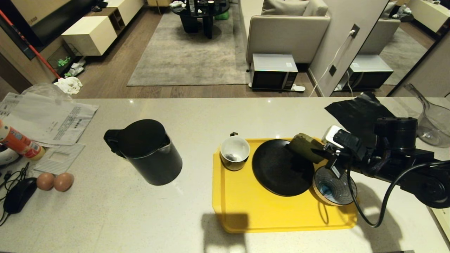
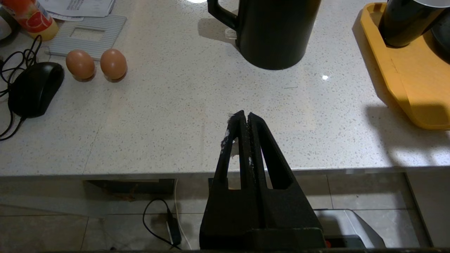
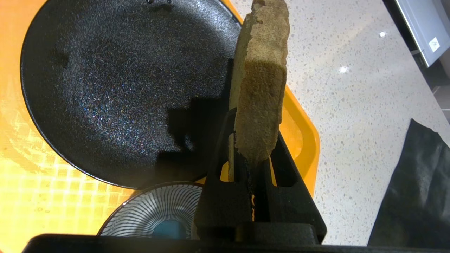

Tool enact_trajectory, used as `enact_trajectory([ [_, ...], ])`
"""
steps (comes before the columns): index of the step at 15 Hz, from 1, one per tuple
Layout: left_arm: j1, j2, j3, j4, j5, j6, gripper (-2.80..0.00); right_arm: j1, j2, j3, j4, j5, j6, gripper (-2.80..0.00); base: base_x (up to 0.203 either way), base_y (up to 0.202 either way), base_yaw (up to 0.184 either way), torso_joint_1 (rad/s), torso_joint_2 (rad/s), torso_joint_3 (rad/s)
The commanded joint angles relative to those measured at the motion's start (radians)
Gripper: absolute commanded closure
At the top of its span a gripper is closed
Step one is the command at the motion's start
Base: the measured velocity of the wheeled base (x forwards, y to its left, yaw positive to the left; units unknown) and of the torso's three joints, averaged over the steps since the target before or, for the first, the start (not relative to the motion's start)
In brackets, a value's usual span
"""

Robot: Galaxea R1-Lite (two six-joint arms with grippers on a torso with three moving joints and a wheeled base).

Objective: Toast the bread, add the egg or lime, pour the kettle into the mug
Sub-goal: Put the baked bread on a plate

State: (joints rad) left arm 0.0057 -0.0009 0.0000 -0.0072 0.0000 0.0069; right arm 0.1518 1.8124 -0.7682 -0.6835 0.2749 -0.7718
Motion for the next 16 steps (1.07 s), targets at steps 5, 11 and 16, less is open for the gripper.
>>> enact_trajectory([
  [5,0.0,-0.001,0.0,0.0,0.0,-0.001,0.0,0.019,0.019,-0.015,-0.005,0.0,-0.011,0.0,0.0,0.0,0.0,0.0,0.0,0.0],
  [11,0.0,-0.001,0.0,0.0,0.001,0.0,0.0,0.045,0.016,-0.012,-0.005,-0.011,-0.015,-2.8,0.0,0.0,0.0,0.0,0.0,0.0],
  [16,0.0,-0.001,0.0,0.0,0.0,-0.001,0.0,0.048,-0.005,0.0,-0.004,-0.008,-0.011,-2.8,0.0,0.0,0.0,0.0,0.0,0.0],
])
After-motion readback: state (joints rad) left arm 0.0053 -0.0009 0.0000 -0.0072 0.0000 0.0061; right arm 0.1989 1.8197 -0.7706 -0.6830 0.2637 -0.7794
